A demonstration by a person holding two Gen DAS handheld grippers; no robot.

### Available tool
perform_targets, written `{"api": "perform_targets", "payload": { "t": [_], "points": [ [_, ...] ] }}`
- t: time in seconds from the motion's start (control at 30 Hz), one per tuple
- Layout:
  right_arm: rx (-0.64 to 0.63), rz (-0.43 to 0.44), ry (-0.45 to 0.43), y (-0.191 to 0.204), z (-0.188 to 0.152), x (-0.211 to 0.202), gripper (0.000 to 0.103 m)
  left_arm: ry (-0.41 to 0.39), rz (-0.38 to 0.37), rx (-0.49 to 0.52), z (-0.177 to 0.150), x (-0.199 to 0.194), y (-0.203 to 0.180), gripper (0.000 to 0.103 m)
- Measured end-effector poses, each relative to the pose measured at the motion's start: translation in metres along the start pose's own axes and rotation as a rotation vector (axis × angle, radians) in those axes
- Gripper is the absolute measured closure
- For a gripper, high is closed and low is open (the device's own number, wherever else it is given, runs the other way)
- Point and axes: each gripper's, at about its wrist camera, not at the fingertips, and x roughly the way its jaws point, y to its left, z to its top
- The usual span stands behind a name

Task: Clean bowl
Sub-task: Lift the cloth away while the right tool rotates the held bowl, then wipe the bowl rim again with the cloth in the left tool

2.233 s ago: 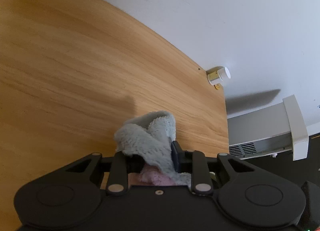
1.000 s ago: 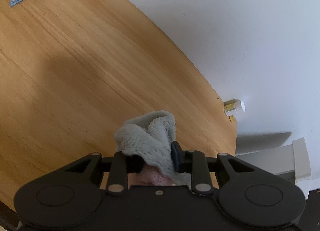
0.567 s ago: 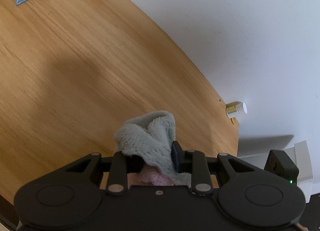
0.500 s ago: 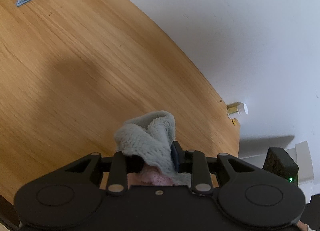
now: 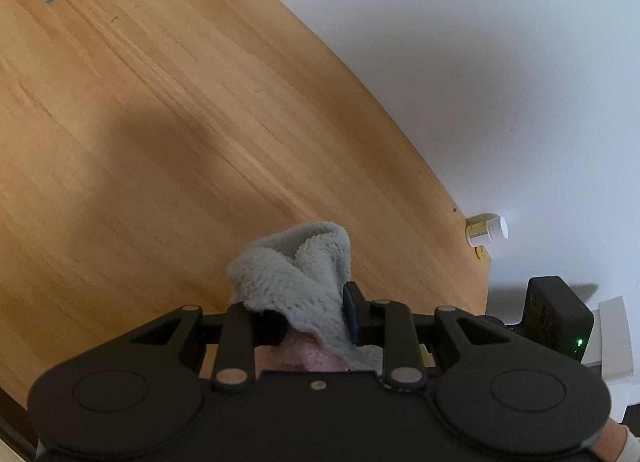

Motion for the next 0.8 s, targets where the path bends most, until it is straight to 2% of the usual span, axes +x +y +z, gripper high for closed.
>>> {"api": "perform_targets", "payload": {
  "t": [0.1, 0.17, 0.23, 0.3, 0.47, 0.6, 0.8],
  "points": [
    [-0.032, -0.056, -0.007, 0.012, 0.002, -0.001, 0.084, 0.002, -0.006, -0.001, 0.004, 0.001, -0.001, 0.078],
    [-0.095, -0.148, -0.043, 0.032, 0.001, -0.008, 0.091, -0.002, -0.009, 0.004, 0.006, -0.001, -0.001, 0.078],
    [-0.142, -0.204, -0.077, 0.046, 0.000, -0.012, 0.090, -0.013, -0.017, 0.010, 0.010, -0.003, -0.003, 0.078],
    [-0.254, -0.328, -0.116, 0.068, -0.007, -0.013, 0.090, -0.015, -0.044, 0.011, 0.014, -0.004, -0.004, 0.078],
    [-0.431, -0.510, -0.157, 0.104, -0.024, -0.007, 0.090, -0.010, -0.099, 0.031, 0.021, -0.003, -0.011, 0.078],
    [-0.488, -0.611, -0.178, 0.117, -0.035, -0.006, 0.090, 0.016, -0.137, 0.055, 0.025, 0.002, -0.019, 0.078],
    [-0.503, -0.719, -0.219, 0.127, -0.040, -0.016, 0.090, 0.059, -0.237, 0.066, 0.027, 0.007, -0.039, 0.078]
  ]
}}
